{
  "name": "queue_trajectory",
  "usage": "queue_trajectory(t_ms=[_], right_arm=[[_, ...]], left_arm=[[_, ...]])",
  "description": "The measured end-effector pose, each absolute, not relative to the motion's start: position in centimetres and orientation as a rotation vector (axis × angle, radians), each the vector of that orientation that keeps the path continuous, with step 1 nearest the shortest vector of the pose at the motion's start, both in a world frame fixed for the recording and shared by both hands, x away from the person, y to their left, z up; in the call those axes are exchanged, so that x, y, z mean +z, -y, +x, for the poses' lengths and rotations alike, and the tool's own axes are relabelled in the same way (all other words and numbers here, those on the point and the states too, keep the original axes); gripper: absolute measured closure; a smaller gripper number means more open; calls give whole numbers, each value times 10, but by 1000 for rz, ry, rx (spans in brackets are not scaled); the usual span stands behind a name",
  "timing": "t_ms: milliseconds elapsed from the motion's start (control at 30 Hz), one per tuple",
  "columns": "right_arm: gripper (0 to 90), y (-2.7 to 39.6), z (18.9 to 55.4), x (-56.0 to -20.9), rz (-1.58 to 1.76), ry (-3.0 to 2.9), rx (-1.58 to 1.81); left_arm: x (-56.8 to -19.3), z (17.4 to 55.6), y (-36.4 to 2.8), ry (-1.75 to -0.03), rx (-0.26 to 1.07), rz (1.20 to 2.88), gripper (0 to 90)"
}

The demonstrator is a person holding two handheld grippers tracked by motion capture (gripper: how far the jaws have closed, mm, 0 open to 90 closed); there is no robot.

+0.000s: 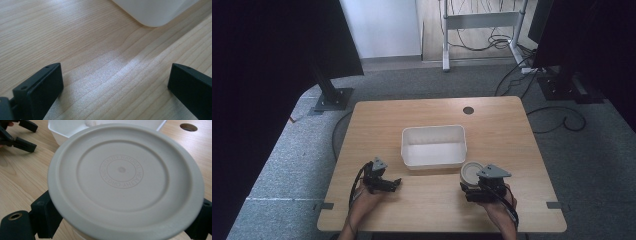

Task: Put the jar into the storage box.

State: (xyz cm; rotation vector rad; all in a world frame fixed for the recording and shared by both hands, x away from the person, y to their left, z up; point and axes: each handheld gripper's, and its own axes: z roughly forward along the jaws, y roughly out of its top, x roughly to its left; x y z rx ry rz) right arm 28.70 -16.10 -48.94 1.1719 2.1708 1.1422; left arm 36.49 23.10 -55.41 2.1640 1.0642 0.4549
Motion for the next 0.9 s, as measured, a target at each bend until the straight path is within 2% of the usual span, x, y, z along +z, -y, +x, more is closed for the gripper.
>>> queue_trajectory(t_ms=[900], right_arm=[[93, 125, 330, -483, 1095, -2178, 1159]], left_arm=[[-554, 365, -231, -1065, 456, 2166, 0]])
